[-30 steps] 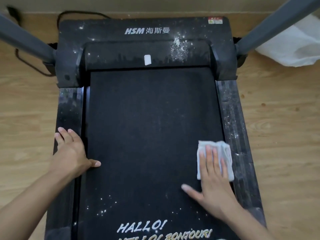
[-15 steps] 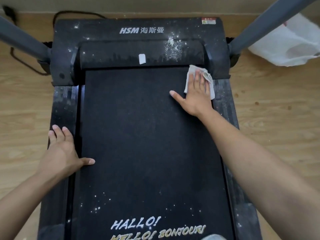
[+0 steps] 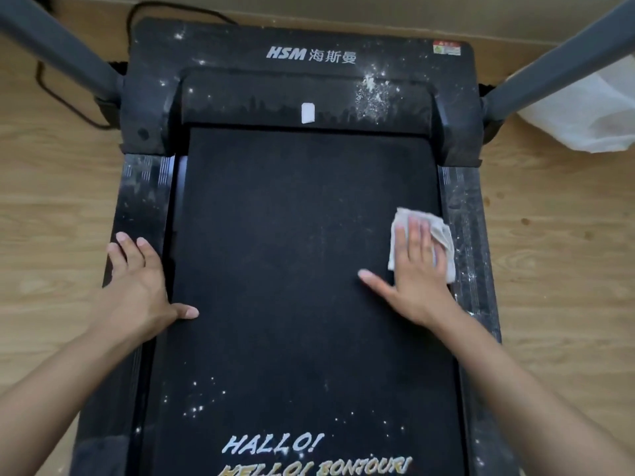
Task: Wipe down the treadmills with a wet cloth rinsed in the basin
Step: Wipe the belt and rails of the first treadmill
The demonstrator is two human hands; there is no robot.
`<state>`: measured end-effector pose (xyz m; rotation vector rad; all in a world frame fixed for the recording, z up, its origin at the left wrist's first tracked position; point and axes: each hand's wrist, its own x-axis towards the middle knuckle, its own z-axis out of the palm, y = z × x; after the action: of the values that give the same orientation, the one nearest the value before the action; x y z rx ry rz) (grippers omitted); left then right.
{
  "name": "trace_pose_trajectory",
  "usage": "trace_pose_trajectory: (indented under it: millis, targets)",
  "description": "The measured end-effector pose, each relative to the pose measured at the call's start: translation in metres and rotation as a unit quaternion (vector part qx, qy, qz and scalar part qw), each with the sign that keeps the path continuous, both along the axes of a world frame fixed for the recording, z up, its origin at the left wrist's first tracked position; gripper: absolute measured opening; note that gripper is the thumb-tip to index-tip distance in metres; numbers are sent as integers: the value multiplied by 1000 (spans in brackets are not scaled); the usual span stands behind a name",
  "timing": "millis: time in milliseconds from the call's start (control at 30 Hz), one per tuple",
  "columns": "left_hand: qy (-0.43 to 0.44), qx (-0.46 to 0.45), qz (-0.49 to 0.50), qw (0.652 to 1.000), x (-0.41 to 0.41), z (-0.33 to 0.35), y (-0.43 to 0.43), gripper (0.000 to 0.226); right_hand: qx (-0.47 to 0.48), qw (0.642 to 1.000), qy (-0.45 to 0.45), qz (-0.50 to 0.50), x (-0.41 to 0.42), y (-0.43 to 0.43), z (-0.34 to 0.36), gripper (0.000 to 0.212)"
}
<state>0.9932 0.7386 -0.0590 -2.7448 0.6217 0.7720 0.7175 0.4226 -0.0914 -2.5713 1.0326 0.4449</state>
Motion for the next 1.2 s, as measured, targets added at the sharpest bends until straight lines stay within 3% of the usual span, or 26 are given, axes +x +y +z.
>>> trace_pose_trajectory:
  millis: [100,200,500,600,700,733,867,1000,1100,1200]
  targets:
    - [-4,14,5,1000,0,3,-5,159,3,1000,-3,-30,89,-76,3,122]
    - [-7,2,13,1000,-2,9,-5,159,-8,999,-16,-37,109,-90,2,119]
    - [-13,55,1,998,-1,13,-22,162,40,996,-34,68,-69,89,12,114]
    - [-18,65,-2,998,0,12,-24,164,67,994,-70,56,-81,88,18,91]
    - [-18,67,1,998,0,12,-25,165,42,984,-173,7,-67,48,33,47]
    - [-15,66,3,998,0,13,-25,165,22,985,-173,2,-63,34,37,48]
    - [-13,74,7,997,-1,17,-28,167,58,996,-73,15,-44,-2,40,63]
    - [-4,75,11,997,-3,22,-30,164,117,993,-7,19,-29,-13,43,28]
    - [6,73,14,997,-4,25,-30,163,83,992,42,90,-26,-14,45,26]
    - [13,88,9,996,-3,25,-32,164,150,986,26,71,-22,-23,63,25]
